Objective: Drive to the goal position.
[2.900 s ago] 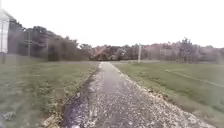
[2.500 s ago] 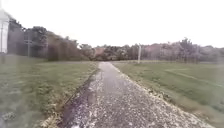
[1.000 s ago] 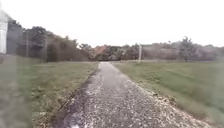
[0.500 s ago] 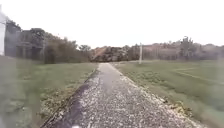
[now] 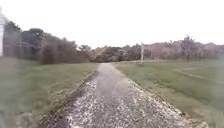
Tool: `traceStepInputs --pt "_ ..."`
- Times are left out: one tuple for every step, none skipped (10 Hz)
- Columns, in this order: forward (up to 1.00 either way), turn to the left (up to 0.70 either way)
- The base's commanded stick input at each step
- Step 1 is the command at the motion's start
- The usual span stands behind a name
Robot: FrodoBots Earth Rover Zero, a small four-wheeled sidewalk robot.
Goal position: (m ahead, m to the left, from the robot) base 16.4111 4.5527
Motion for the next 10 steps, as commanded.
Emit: traceStepInputs --pt "1.00 0.00" --pt "1.00 0.00" --pt "1.00 0.04" --pt "1.00 0.09" --pt "1.00 0.36" --pt "1.00 0.23" --pt "1.00 0.00" --pt "1.00 0.00" --pt "1.00 0.00" --pt "1.00 0.00"
